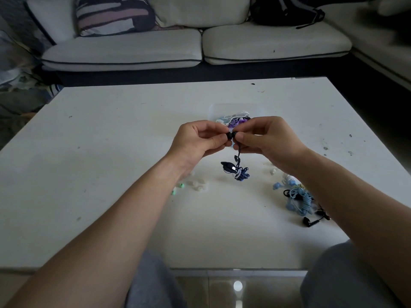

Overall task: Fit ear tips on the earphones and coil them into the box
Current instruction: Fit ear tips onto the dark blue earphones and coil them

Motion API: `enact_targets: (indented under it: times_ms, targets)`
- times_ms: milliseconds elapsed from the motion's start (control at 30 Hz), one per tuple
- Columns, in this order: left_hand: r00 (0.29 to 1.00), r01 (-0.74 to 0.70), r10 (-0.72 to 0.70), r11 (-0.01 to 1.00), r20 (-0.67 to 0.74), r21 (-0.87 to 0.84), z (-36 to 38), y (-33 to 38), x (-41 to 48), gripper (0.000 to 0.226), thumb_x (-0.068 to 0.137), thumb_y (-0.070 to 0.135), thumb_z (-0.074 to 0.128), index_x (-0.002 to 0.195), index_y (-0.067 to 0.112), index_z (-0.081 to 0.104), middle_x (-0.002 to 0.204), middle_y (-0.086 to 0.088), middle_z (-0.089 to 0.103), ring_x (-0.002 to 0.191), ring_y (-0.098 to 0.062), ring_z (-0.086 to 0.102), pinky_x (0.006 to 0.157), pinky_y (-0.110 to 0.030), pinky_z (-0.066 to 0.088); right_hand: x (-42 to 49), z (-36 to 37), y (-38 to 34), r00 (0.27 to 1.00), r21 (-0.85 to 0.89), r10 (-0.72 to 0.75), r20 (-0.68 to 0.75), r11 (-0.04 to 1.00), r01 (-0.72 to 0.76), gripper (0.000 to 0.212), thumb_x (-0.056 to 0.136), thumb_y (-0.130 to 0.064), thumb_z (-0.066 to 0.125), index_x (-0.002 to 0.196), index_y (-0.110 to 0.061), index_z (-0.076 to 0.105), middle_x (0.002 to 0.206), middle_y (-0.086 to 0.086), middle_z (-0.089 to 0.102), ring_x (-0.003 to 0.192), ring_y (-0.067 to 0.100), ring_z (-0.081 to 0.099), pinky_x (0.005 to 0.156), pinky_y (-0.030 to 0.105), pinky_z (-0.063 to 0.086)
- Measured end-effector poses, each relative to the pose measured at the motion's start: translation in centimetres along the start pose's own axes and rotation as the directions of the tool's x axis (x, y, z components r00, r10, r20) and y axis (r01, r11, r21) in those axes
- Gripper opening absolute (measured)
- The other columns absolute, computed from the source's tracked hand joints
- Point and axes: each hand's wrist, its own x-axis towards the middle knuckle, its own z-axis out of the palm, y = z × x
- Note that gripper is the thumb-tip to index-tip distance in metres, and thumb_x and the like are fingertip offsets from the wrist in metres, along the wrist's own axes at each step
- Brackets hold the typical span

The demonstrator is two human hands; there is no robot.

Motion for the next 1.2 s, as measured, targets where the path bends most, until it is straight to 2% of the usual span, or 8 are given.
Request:
enact_targets:
  times_ms: [400,600,800,1000,1100,1200]
  targets:
    - [0.999,0.043,-0.042,0.999,0.008,-0.023,-0.10,0.12,-0.16,0.018,0.084,-0.009,0.067,0.089,0.008,0.071,0.078,-0.006,0.075,0.074,-0.019,0.074,0.071,-0.022,0.057,0.05,0.28,0.07,0.999,-0.115,-0.045,-0.002,0.992,0.045,0.009,0.087,0.003,0.071,0.088,-0.005,0.074,0.078,0.015,0.074,0.072,0.024,0.073,0.078,0.038,0.061]
    - [0.998,0.050,-0.049,0.999,0.041,-0.022,-0.11,0.33,-0.20,0.017,0.085,-0.008,0.067,0.091,0.007,0.071,0.081,-0.008,0.076,0.076,-0.021,0.074,0.070,-0.021,0.056,-0.04,-0.45,-0.15,0.997,-0.064,-0.001,0.072,0.998,0.006,0.010,0.090,0.003,0.067,0.096,-0.001,0.073,0.074,0.010,0.073,0.072,0.019,0.071,0.072,0.028,0.059]
    - [0.998,0.050,-0.050,0.999,0.026,0.021,-0.16,0.22,-0.20,0.015,0.084,-0.008,0.068,0.091,0.006,0.070,0.078,-0.008,0.075,0.075,-0.020,0.074,0.070,-0.021,0.056,0.10,-0.09,-0.01,0.998,-0.154,-0.063,0.016,0.986,0.064,0.009,0.086,0.005,0.071,0.095,0.004,0.072,0.078,0.016,0.074,0.071,0.023,0.073,0.076,0.035,0.062]
    - [0.998,0.050,-0.049,0.999,0.043,0.000,-0.30,0.29,-0.17,0.015,0.084,-0.006,0.068,0.090,0.007,0.071,0.080,-0.009,0.075,0.076,-0.020,0.074,0.070,-0.021,0.056,0.01,-0.28,0.07,0.997,-0.038,0.022,0.070,0.999,-0.020,0.010,0.090,0.003,0.067,0.098,0.002,0.072,0.074,0.011,0.074,0.072,0.020,0.072,0.072,0.028,0.059]
    - [0.998,0.050,-0.050,0.999,0.045,0.003,-0.23,0.18,-0.14,0.015,0.084,-0.008,0.067,0.091,0.005,0.069,0.079,-0.009,0.075,0.074,-0.020,0.074,0.069,-0.021,0.056,-0.01,-0.30,0.11,0.998,-0.049,0.010,0.061,0.999,-0.007,0.011,0.089,0.004,0.067,0.099,0.003,0.071,0.076,0.012,0.074,0.072,0.021,0.072,0.071,0.028,0.059]
    - [0.998,0.047,-0.048,0.998,0.039,0.028,-0.37,-0.01,-0.02,0.015,0.084,-0.008,0.068,0.091,0.006,0.069,0.079,-0.009,0.074,0.074,-0.019,0.073,0.070,-0.021,0.056,0.01,-0.01,0.08,0.998,-0.102,-0.025,0.058,0.994,0.031,0.011,0.089,0.006,0.067,0.093,-0.002,0.073,0.075,0.012,0.074,0.071,0.022,0.072,0.072,0.030,0.060]
